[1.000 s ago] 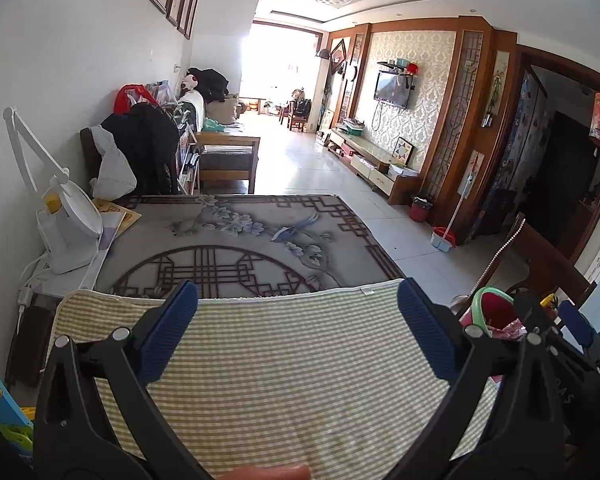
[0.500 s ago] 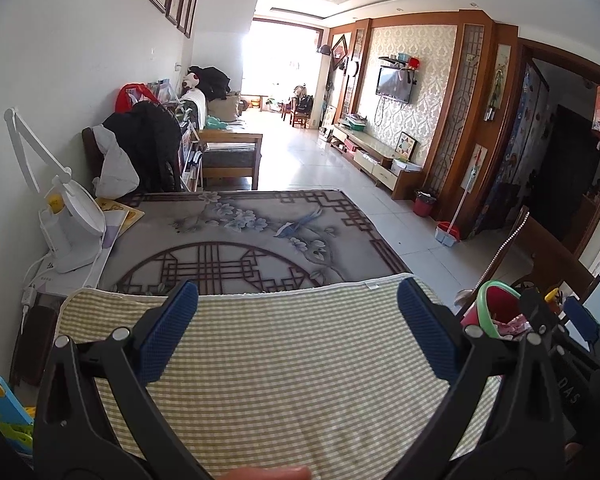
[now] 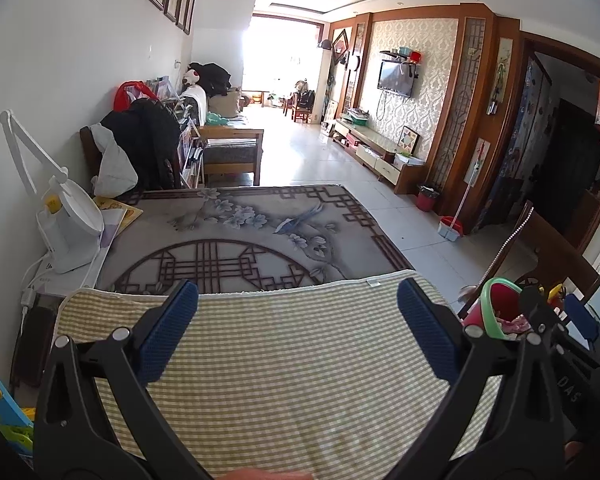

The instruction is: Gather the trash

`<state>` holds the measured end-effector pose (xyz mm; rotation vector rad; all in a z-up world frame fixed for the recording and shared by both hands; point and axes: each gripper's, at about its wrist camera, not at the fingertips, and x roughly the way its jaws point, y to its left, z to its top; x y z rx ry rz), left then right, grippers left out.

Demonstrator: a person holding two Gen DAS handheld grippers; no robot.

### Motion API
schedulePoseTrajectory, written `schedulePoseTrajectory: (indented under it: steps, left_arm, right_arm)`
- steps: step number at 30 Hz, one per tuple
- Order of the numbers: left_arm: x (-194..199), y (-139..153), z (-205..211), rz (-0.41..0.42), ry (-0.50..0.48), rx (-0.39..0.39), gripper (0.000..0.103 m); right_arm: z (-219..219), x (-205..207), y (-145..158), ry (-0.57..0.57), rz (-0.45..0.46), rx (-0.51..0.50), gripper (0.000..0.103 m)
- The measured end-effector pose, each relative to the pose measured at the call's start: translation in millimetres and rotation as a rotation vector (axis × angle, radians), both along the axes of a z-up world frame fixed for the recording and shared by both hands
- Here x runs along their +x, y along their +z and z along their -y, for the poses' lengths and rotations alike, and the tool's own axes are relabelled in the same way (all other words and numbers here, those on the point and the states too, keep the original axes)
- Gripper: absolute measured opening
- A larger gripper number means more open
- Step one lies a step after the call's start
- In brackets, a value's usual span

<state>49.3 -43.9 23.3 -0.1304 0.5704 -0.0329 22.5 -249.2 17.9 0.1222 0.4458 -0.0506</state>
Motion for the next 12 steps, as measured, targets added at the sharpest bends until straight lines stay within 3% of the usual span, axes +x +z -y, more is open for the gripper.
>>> schedulePoseTrajectory:
  steps: [6, 12]
  left_arm:
    - [6, -9, 7, -0.027, 0.028, 0.028, 0.098]
    - [3, -44, 8, -0.133, 0.130, 0.076, 0.098]
  right_arm:
    - [8, 28, -21, 0.079, -0.065, 0.001, 0.096]
    - [21, 91, -108, 0.190, -0.220, -0.127, 0.096]
